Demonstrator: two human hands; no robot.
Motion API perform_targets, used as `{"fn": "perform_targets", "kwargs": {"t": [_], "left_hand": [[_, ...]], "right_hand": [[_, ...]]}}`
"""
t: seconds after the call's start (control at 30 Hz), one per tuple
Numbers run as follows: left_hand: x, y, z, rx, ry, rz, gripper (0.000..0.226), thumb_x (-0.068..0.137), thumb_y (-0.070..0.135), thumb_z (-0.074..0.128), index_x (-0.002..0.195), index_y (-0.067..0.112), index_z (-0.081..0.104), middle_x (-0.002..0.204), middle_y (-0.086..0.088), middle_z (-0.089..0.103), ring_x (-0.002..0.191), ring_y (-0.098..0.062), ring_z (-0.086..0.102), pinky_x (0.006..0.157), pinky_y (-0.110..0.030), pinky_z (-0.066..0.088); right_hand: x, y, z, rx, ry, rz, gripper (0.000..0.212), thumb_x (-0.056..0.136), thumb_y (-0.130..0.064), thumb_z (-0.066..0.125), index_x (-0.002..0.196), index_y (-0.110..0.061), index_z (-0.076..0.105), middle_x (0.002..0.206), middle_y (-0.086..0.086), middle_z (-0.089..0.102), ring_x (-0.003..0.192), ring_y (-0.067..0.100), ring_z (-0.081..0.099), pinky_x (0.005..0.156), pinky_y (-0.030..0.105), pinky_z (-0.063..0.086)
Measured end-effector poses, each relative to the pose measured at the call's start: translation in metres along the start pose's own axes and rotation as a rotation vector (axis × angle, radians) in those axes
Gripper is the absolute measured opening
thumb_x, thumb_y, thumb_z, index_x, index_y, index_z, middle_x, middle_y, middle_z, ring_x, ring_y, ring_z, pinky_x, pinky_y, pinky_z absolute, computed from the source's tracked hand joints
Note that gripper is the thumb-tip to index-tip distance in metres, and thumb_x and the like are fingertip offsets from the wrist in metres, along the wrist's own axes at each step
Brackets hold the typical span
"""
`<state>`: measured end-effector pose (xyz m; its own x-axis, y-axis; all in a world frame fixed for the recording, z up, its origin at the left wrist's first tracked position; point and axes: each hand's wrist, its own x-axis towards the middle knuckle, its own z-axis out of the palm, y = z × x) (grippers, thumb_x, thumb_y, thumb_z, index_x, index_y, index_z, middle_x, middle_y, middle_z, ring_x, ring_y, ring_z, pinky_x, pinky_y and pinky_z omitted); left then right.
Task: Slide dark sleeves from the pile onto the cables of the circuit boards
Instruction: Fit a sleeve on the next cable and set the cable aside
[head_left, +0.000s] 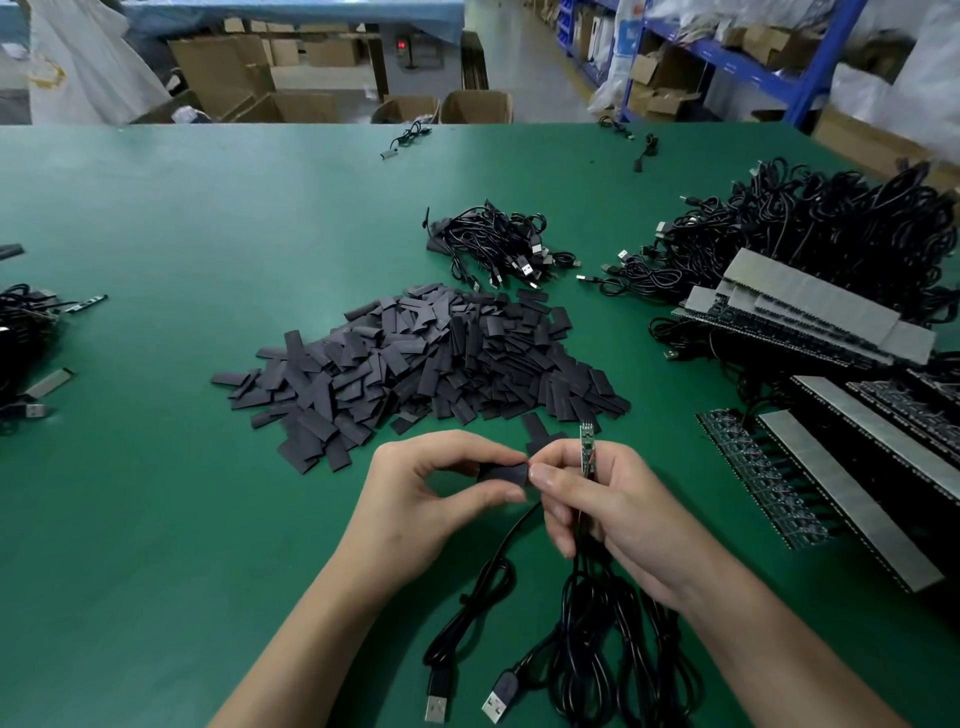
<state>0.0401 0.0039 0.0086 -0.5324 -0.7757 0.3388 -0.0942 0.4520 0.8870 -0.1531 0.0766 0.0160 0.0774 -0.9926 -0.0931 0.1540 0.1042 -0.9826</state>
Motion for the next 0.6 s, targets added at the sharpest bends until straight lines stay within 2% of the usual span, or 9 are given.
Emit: {"fn": "perform_targets", "kwargs": {"t": [0.17, 0.3, 0.43, 0.6], "left_hand": [[0.0004, 0.0008, 0.002, -0.059, -0.001, -0.016, 0.02, 0.08, 0.036, 0.082, 0.099, 0.034, 0.079, 0.097, 0.007, 0.078, 0.093, -0.019, 0.075, 0.086, -0.03, 0.057], [0.0011, 0.0006, 0.004, -0.081, 0.001, 0.002, 0.021, 0.079, 0.029, 0.083, 0.1, 0.025, 0.081, 0.099, 0.005, 0.078, 0.095, -0.021, 0.073, 0.086, -0.035, 0.058], [0.0015, 0.0019, 0.0052, -0.104, -0.006, -0.005, 0.023, 0.079, 0.021, 0.084, 0.101, 0.024, 0.08, 0.1, 0.004, 0.077, 0.096, -0.02, 0.073, 0.086, -0.031, 0.057], [0.0006, 0.0031, 0.0054, -0.123, -0.001, -0.034, 0.021, 0.079, 0.032, 0.082, 0.1, 0.026, 0.081, 0.1, 0.004, 0.078, 0.095, -0.02, 0.074, 0.087, -0.03, 0.057]], "right_hand": [[-0.0001, 0.0006, -0.0015, 0.019, -0.009, 0.005, 0.009, 0.091, -0.026, 0.07, 0.086, -0.026, 0.077, 0.06, -0.001, 0.055, 0.046, 0.014, 0.053, 0.054, 0.018, 0.047], [0.0006, 0.0019, -0.0028, 0.039, -0.022, -0.003, 0.005, 0.087, -0.032, 0.075, 0.088, -0.028, 0.079, 0.059, -0.003, 0.056, 0.045, 0.013, 0.053, 0.054, 0.017, 0.047], [0.0006, 0.0041, -0.0044, 0.049, -0.03, -0.004, 0.009, 0.083, -0.037, 0.077, 0.088, -0.029, 0.079, 0.058, -0.005, 0.058, 0.045, 0.011, 0.054, 0.053, 0.017, 0.047], [0.002, 0.0062, -0.0053, 0.056, -0.022, -0.004, 0.011, 0.081, -0.037, 0.08, 0.088, -0.028, 0.079, 0.057, -0.004, 0.059, 0.044, 0.011, 0.054, 0.054, 0.016, 0.046]]}}
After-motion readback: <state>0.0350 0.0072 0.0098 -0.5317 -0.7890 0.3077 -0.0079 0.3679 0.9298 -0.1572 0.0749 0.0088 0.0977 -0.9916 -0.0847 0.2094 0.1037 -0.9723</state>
